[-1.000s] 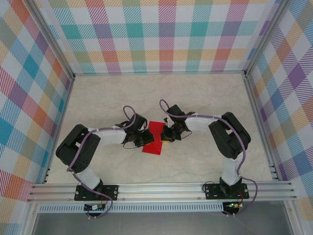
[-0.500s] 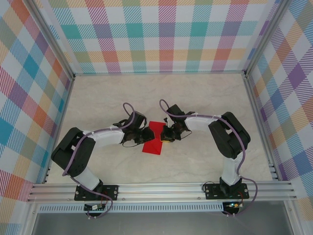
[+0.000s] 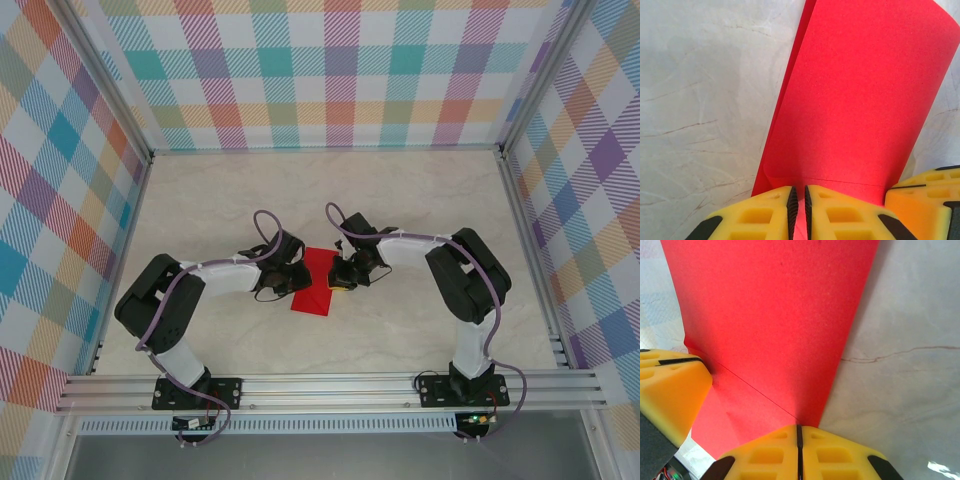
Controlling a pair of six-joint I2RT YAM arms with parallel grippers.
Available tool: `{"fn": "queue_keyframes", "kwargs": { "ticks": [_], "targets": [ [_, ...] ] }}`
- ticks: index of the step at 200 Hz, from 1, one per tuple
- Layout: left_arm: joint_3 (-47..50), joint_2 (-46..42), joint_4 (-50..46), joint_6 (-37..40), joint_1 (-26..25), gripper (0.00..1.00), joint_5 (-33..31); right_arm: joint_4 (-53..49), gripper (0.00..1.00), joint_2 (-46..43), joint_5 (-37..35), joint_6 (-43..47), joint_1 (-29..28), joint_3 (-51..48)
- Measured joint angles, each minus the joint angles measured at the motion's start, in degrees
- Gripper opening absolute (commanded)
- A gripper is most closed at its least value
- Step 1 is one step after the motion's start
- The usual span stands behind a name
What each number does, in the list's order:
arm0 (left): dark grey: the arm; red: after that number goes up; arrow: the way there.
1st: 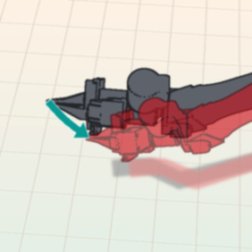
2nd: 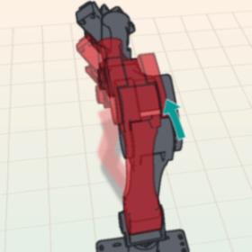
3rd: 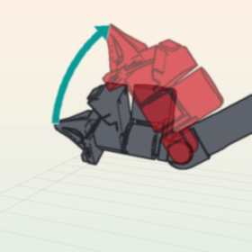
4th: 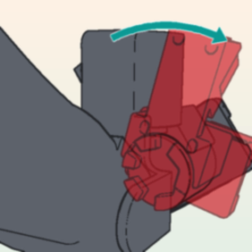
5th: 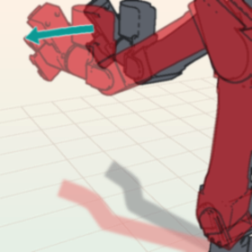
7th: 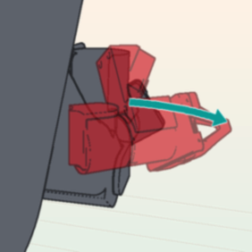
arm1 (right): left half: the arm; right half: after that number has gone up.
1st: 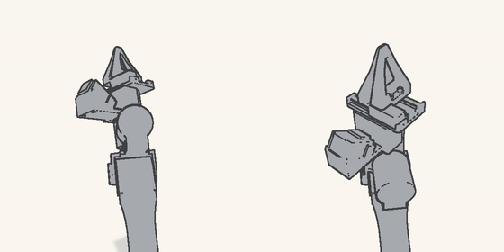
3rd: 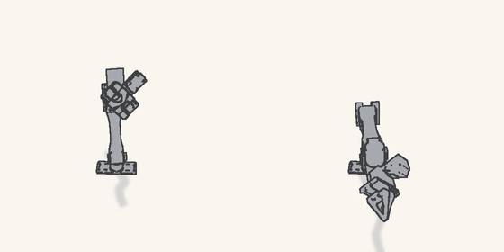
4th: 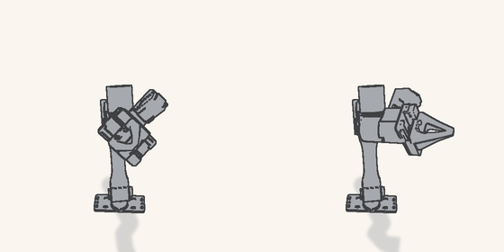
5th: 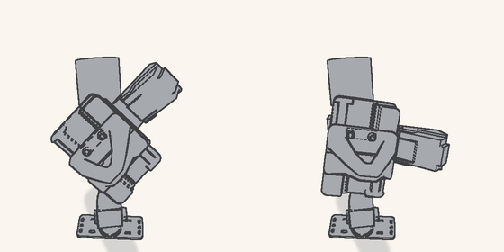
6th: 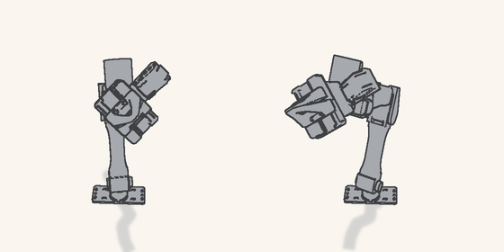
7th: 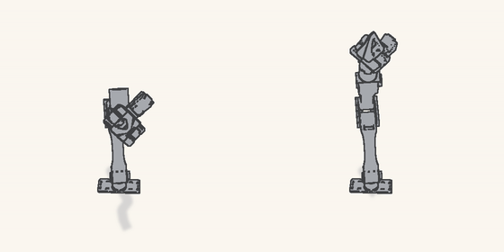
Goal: Fold a paper plane with a square sheet of paper (pick it up from the middle)
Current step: Fold the triangle a second time at the center of the table.
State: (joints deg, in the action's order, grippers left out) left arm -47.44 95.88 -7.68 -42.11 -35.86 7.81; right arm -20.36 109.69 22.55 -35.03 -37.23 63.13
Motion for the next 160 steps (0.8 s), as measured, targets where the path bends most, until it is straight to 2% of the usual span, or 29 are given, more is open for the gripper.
{"fn": "queue_keyframes", "kwargs": {
  "ticks": [60,121,160],
  "targets": [
    [-0.50,-4.13,-6.34,0.17,0.04,0.17,-7.08,-0.33,0.08,0.09,-0.02,0.00,0.00,0.24],
    [0.92,-3.65,4.42,0.37,0.04,0.15,4.20,-0.33,0.08,0.13,0.00,0.00,0.00,0.26],
    [1.16,0.22,5.38,-0.09,0.04,0.12,5.88,-0.35,0.08,0.13,0.02,0.00,0.00,0.28]
  ]
}}
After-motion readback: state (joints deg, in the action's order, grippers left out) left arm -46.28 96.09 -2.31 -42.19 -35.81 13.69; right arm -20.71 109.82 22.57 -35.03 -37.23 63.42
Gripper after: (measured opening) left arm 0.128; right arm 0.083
